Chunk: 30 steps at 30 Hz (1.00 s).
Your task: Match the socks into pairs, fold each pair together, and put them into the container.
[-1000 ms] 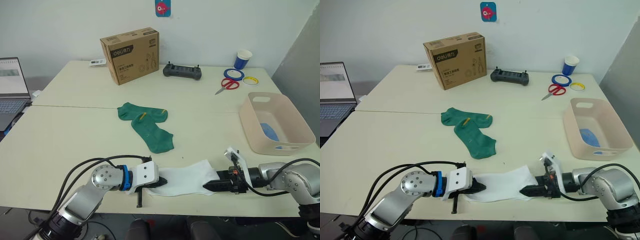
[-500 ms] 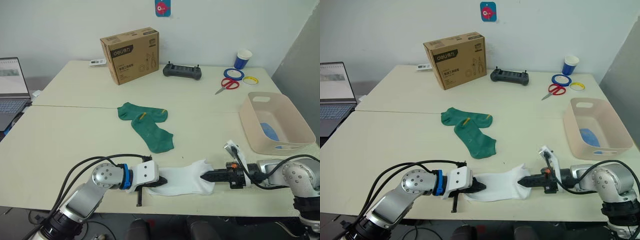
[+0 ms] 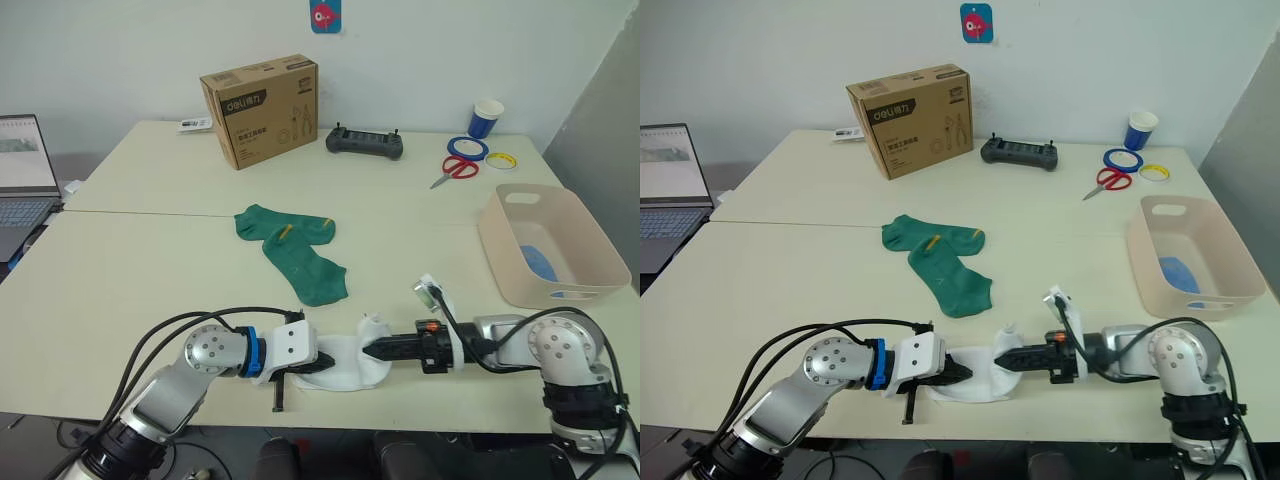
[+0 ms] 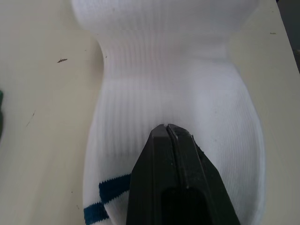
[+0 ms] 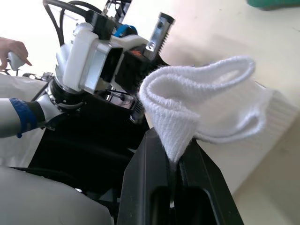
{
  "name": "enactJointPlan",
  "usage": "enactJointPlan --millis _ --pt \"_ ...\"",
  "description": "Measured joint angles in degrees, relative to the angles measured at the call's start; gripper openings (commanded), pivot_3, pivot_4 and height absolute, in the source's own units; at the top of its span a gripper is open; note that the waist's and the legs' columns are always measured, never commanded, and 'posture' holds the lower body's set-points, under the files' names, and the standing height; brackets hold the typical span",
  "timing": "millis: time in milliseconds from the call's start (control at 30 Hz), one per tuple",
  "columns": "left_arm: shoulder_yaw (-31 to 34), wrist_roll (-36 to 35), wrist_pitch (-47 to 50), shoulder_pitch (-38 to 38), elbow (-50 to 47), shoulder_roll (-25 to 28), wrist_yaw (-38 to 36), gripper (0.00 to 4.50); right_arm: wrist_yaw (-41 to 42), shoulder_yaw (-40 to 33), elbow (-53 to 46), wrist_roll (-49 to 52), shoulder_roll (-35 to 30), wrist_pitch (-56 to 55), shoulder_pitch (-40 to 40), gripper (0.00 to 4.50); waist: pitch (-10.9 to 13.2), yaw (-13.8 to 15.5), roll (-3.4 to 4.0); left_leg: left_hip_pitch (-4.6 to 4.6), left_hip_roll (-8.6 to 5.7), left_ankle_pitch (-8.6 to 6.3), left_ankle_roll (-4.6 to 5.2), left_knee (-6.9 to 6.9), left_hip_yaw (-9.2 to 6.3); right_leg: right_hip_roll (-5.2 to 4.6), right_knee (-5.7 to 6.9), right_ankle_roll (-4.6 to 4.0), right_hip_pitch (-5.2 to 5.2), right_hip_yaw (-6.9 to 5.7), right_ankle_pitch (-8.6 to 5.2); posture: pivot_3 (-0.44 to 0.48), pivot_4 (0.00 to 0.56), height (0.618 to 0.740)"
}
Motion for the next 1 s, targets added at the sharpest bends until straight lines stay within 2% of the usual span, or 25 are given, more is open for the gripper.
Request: enactJointPlan --millis 333,600,767,900,1000 --pt "0.23 -0.05 -0.90 0.26 0.39 -0.02 -0.03 0.00 0.85 7.59 6.72 -6.44 3.13 -6.15 -1.25 0.05 0.01 -0.05 0.02 0.00 0.01 0.00 0.00 -0.02 0.00 0.00 0.00 -0.02 -0.03 -0.01 -0.01 0.000 0.150 0.740" --pt "1.75 -1.89 0.53 1.62 -0.80 0.30 -0.53 0.00 2.82 10.48 9.98 -8.85 4.78 -9.30 -1.80 0.05 0.03 -0.19 0.04 -0.02 0.03 0.00 0.00 -0.06 0.01 0.02 0.00 -0.05 -0.06 0.00 -0.03 0.000 0.150 0.740" --pt "5.13 -7.35 5.67 1.79 -1.67 6.08 -5.41 0.00 4.60 11.71 11.39 -10.02 4.86 -11.03 -2.62 0.05 0.04 -0.72 0.05 0.00 0.06 0.00 0.00 -0.14 -0.04 0.07 0.04 -0.09 -0.14 -0.03 -0.05 0.000 0.150 0.740" --pt "8.91 -10.59 8.25 -0.62 -1.52 13.73 -11.38 0.00 6.60 13.67 12.28 -11.71 4.57 -12.53 -4.03 0.05 0.11 -1.27 -0.02 -0.08 0.05 0.00 0.00 -0.14 -0.02 0.05 0.07 -0.10 -0.29 0.00 -0.04 0.000 0.150 0.740" --pt "12.52 -12.85 9.52 -3.35 -1.33 15.61 -13.28 0.00 7.62 14.40 12.57 -12.89 4.56 -12.94 -4.65 0.05 0.11 -1.38 -0.02 -0.09 0.03 0.00 0.00 -0.14 0.03 0.03 0.05 -0.10 -0.29 0.04 -0.04 0.000 0.150 0.740"
